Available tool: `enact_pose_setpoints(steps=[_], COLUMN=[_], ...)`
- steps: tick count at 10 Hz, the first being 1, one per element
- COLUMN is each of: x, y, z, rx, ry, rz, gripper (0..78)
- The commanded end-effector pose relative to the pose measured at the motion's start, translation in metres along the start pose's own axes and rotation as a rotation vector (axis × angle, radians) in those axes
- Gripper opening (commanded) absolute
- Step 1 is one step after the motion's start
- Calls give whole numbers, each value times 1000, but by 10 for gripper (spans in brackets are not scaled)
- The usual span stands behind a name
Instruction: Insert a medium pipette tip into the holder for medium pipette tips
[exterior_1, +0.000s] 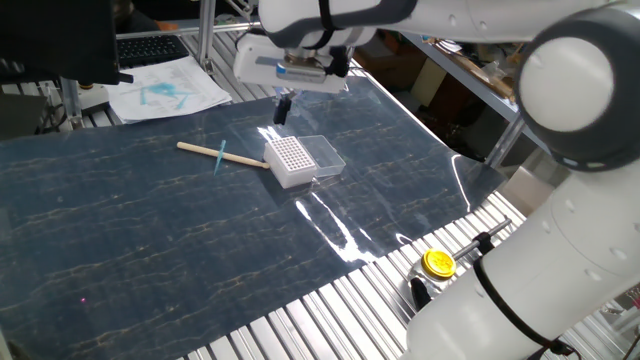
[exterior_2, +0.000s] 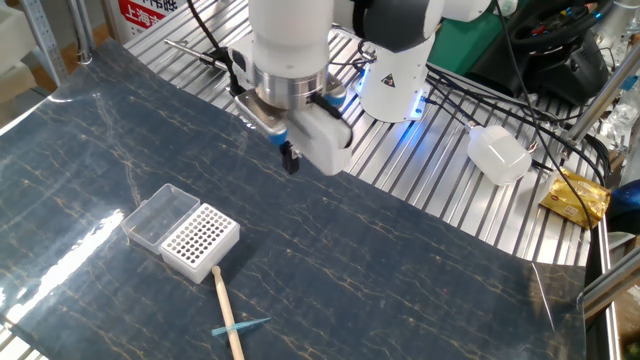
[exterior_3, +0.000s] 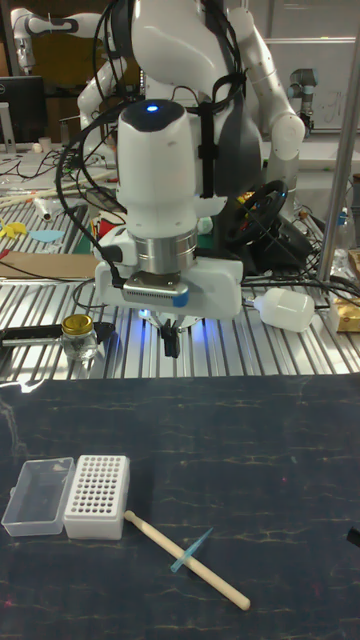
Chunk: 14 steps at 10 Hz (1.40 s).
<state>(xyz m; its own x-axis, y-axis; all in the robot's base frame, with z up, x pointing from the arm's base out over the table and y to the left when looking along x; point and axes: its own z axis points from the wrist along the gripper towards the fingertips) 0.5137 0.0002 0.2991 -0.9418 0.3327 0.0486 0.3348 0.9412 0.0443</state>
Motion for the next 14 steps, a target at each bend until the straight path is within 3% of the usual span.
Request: enact_pose_setpoints(steps=[1, 8, 11, 14], x=[-18, -55, -68, -73], y=[5, 9, 10, 10], z=[-1, 7, 9, 10], rx=[-13, -15, -32, -36], ry=[6, 6, 8, 8], rz=[31, 28, 34, 54], gripper=[0, 0, 0, 0])
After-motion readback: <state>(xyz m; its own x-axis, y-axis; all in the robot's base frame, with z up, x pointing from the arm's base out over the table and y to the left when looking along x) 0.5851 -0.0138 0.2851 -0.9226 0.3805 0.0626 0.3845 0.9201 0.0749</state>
